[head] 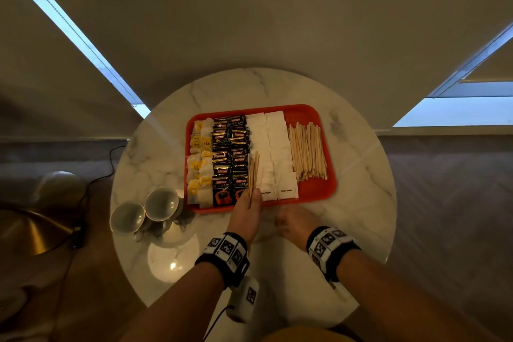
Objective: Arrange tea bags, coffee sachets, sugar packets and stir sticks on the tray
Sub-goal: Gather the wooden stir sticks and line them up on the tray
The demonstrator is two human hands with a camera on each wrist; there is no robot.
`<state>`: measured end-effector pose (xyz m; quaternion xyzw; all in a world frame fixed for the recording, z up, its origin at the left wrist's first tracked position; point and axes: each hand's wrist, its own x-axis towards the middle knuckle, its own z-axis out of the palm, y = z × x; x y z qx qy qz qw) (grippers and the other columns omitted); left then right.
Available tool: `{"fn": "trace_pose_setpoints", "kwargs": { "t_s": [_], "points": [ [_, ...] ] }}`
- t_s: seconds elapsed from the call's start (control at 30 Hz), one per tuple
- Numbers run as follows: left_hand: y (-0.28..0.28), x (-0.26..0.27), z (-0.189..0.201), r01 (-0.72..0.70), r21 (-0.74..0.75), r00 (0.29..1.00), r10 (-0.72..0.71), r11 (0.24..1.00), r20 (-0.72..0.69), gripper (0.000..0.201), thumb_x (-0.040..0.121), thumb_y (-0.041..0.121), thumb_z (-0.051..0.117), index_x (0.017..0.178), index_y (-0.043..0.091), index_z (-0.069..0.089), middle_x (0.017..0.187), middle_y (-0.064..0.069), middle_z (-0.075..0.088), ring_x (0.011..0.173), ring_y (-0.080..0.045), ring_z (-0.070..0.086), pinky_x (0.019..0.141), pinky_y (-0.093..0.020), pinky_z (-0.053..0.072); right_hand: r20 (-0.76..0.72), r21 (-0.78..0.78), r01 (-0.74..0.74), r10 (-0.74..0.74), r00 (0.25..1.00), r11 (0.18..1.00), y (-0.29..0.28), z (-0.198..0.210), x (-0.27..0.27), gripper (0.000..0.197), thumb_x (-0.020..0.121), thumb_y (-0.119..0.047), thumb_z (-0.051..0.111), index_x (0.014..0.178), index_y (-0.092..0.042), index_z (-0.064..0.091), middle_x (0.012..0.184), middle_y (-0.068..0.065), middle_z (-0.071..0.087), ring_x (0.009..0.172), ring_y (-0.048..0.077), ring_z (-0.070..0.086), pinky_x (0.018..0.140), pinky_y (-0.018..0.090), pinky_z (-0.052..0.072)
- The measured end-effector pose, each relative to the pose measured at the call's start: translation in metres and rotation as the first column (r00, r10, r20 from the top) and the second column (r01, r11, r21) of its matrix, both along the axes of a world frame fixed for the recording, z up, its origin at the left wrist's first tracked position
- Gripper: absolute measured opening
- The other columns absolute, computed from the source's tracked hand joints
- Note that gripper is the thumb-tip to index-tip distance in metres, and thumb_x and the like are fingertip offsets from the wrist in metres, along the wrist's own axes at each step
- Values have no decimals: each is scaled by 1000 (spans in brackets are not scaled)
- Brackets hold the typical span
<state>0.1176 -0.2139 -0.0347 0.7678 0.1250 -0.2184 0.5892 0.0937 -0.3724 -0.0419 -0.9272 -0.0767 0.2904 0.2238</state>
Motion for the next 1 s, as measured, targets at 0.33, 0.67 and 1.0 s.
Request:
{"fn": "trace_pose_setpoints", "kwargs": {
  "t_s": [0.33, 0.67, 1.0],
  "points": [
    [10, 11, -1, -57, -74, 998, 56, 996, -18, 67, 93, 72, 41, 129, 16, 49, 129, -36, 51, 117, -59, 48, 99, -72, 40, -74, -285, -237, 225, 972, 929, -2, -18, -18, 31, 97, -10, 49, 128, -8, 54, 123, 14, 59, 113, 32, 57, 91, 40, 47],
    [1, 18, 9, -155, -7, 983, 155, 988, 96, 36, 106, 49, 40, 111, 20, 61, 95, -14, 65, 88, -39, 60, 84, -50, 52, 98, 299, 360, -404, 909, 884, -11, 17, -4, 10, 91, -20, 64, 90, -26, 56, 80, -8, 62, 71, 6, 60, 66, 24, 52],
    [-23, 16, 21, -70, -21, 991, 72, 997, 111, 23, 108, 33, 43, 108, 18, 59, 90, 2, 62, 83, -14, 59, 74, -26, 50, -4, 476, 368, -417, 909, 799, 10, 31, 13, 9, 93, -19, 66, 96, -27, 64, 83, -7, 71, 77, 11, 69, 78, 38, 59]
  ]
}}
